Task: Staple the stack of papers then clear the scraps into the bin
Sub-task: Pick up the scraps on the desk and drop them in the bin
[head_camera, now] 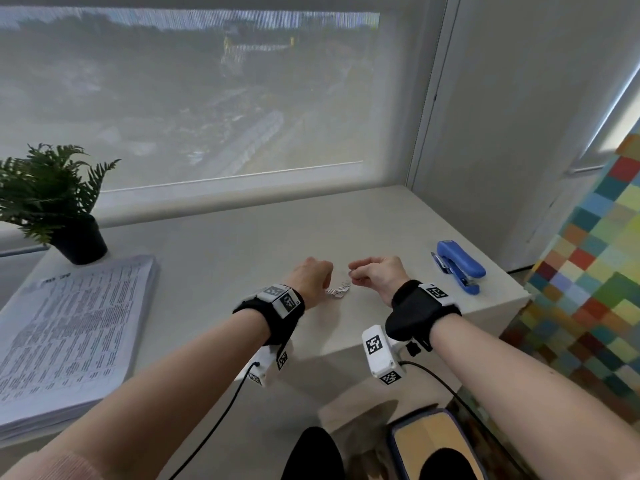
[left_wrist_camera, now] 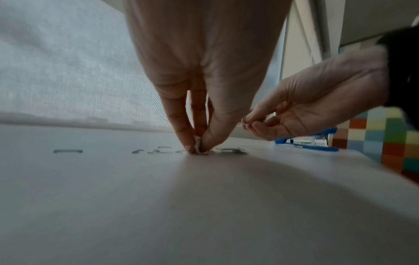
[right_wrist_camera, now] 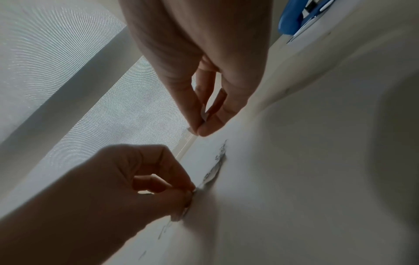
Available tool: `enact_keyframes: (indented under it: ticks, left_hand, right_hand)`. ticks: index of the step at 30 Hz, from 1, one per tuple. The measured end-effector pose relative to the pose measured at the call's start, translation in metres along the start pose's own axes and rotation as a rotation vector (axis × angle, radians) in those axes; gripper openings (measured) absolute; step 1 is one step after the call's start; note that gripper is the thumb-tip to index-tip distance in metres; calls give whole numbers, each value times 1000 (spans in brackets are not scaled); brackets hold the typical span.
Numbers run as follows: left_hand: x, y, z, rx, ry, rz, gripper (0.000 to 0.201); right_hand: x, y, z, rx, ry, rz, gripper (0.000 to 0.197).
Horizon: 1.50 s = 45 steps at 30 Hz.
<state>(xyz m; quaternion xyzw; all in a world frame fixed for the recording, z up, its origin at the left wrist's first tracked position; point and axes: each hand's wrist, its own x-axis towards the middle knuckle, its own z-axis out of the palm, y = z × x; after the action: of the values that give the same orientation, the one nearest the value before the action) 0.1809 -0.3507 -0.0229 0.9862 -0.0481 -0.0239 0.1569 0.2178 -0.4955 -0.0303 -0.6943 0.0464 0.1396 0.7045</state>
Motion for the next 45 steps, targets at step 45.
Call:
enact_keyframes:
  ticks: [45]
  left_hand:
    - [-12, 152, 245, -757, -471, -7, 39]
  right_hand:
    - [-68, 179, -234, -37, 125, 368, 13]
